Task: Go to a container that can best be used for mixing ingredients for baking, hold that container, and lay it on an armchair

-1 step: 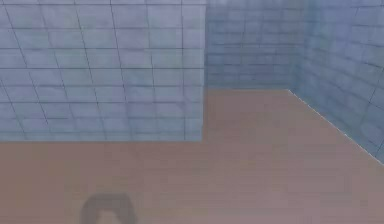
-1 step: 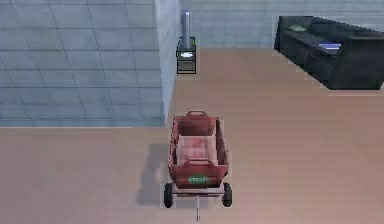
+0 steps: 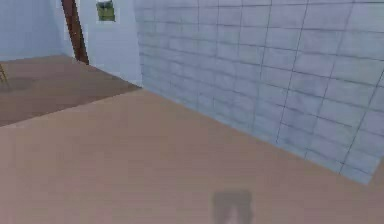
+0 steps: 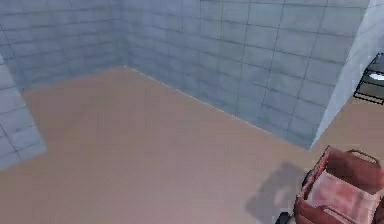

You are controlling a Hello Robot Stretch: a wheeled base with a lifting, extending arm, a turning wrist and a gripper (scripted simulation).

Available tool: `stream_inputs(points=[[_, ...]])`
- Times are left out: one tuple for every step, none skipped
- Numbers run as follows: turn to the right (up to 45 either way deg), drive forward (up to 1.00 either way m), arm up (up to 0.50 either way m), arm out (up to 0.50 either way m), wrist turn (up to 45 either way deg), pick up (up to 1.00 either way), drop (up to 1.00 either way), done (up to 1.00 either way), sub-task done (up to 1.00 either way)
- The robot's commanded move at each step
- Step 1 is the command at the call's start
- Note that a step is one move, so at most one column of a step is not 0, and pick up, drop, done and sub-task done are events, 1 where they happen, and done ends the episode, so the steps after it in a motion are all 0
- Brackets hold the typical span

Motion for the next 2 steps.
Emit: stream_inputs(points=[[-45.0, 0.0, 0.0, 0.0, 0.0, 0.0, 0.0, 0.0, 0.0], [-45.0, 0.0, 0.0, 0.0, 0.0, 0.0, 0.0, 0.0, 0.0]])
